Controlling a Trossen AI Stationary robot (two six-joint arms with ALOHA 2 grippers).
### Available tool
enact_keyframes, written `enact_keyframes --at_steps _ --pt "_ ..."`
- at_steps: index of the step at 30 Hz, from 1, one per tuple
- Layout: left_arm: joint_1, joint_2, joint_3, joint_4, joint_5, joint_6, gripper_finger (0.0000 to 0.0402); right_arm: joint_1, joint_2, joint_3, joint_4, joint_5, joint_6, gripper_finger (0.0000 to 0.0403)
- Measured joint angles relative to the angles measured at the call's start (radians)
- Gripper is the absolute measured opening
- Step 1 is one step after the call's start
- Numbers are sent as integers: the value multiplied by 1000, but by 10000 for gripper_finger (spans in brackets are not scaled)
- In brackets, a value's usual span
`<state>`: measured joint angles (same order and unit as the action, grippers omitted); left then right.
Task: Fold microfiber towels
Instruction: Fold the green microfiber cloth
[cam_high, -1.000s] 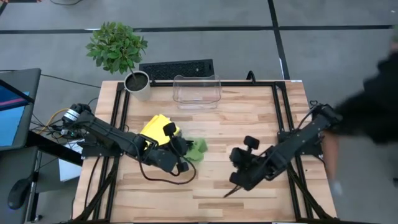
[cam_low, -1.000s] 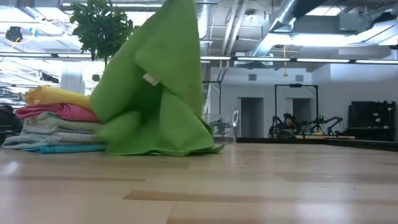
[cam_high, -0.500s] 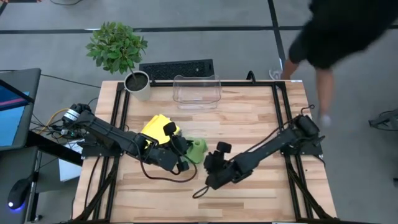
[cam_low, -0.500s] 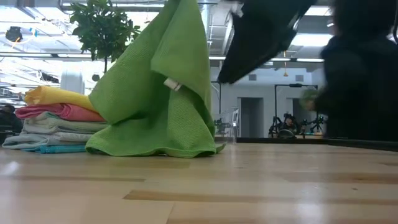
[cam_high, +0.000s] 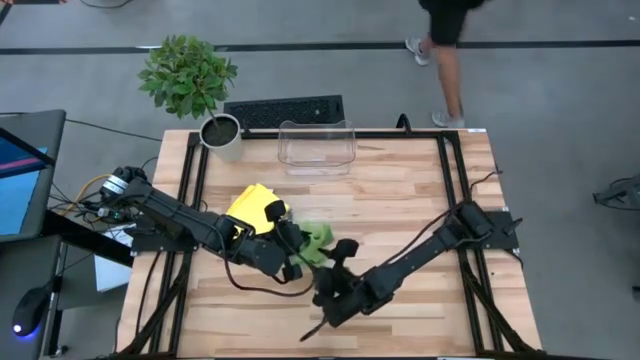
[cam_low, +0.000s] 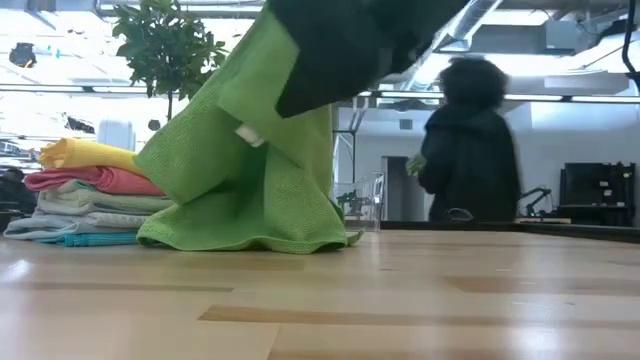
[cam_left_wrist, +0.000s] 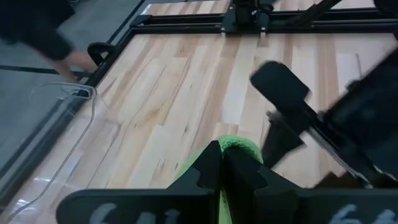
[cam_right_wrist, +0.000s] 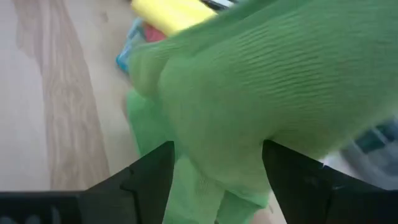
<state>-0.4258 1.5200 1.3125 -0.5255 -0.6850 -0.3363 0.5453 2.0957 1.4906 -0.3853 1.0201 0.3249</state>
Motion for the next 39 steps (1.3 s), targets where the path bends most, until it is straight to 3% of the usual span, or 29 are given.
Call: enact_keyframes --at_steps 7,14,21,24,29,30,34,39 --pt "11 0 0 19 -5 -2 0 -1 116 108 13 29 -70 269" --pt "23 0 0 27 -2 -26 0 -14 213 212 12 257 -74 269" --pt "22 0 0 35 34 -27 0 -71 223 231 43 271 -92 261" --pt "22 0 0 38 34 -27 0 -74 223 231 49 315 -95 214" --pt "22 1 0 38 35 -26 0 -35 215 234 45 340 -148 37" --pt "22 1 0 38 35 -25 0 -22 210 238 38 350 -172 22" --pt "22 1 0 37 32 11 0 45 149 271 -38 385 -188 11" --pt "22 1 0 38 27 18 0 168 -26 281 -255 531 -67 6"
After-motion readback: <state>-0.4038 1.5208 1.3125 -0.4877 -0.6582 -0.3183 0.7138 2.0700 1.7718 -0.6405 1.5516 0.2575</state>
